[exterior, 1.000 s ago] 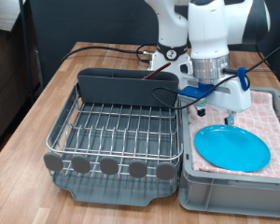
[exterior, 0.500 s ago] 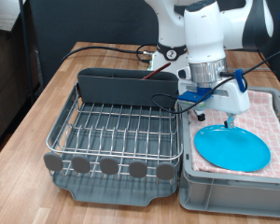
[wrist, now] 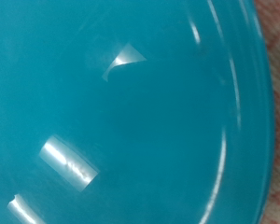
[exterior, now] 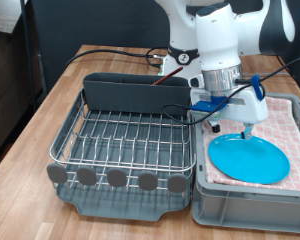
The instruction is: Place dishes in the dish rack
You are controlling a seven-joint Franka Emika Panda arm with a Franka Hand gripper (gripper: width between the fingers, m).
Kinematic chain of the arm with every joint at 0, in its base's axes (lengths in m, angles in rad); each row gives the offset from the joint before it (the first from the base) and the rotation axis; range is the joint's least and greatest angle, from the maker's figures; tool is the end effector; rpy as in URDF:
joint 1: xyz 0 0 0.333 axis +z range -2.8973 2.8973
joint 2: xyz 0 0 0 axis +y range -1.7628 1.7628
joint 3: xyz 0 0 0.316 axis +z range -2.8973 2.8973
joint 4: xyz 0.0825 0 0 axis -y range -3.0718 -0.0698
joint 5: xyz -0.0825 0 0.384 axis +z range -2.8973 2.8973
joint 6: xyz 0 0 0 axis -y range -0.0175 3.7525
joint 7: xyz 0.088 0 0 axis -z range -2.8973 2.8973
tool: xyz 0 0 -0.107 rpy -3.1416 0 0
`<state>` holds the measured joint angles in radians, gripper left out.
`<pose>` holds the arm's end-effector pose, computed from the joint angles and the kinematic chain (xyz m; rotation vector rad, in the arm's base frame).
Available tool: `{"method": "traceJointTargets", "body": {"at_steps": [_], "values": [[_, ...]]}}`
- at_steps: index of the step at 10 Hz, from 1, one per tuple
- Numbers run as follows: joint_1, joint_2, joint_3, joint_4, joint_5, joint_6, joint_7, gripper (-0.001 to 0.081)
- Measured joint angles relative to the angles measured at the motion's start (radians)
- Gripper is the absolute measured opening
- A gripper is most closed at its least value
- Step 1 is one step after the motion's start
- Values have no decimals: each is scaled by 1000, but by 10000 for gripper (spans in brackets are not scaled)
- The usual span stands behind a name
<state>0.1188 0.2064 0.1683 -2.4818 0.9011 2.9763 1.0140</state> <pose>0.4744 0.0855 0.2268 -1.9106 1.9827 -0.0241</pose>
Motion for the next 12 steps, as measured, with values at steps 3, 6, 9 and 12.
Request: {"method": "traceJointTargets", "body": {"at_steps": [3, 6, 9, 12], "values": [[-12, 10, 19, 19, 78, 7, -70, 728], [-17, 19, 27, 33, 117, 9, -105, 514], [-17, 23, 27, 39, 124, 9, -112, 119], [-17, 23, 28, 41, 138, 10, -124, 31]]}}
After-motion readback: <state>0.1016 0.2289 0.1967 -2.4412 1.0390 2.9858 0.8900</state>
